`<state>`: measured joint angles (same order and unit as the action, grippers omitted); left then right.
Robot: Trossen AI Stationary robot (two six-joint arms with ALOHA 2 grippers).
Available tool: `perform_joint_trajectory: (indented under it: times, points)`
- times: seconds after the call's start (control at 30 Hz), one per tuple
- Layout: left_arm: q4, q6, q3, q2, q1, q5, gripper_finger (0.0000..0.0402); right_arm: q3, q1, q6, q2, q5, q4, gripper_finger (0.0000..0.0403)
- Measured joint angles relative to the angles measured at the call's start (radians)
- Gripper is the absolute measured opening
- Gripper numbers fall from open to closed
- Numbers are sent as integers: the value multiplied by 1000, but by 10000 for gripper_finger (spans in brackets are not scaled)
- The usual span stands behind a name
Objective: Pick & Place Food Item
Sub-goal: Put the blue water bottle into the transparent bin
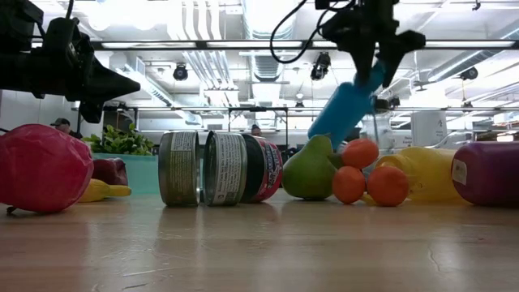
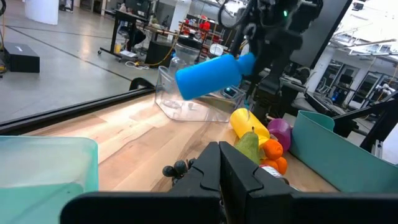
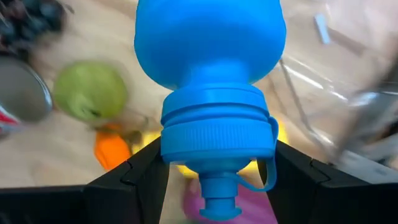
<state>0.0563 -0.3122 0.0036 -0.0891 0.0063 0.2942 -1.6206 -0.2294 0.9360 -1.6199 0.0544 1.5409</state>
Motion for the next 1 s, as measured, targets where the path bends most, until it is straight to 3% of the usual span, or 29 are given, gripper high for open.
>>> perform_joint_trajectory:
  times: [0.13,0.23,1.0]
  points:
    - [0,0,0,0,0,0,1,-125,-71,-201,-58,-105,20,207]
    - [0,0,0,0,0,0,1,-165,-124,-238,-76,-178,33,207]
    - [0,0,0,0,0,0,1,-122,-80,-198,-26,-157,31,207]
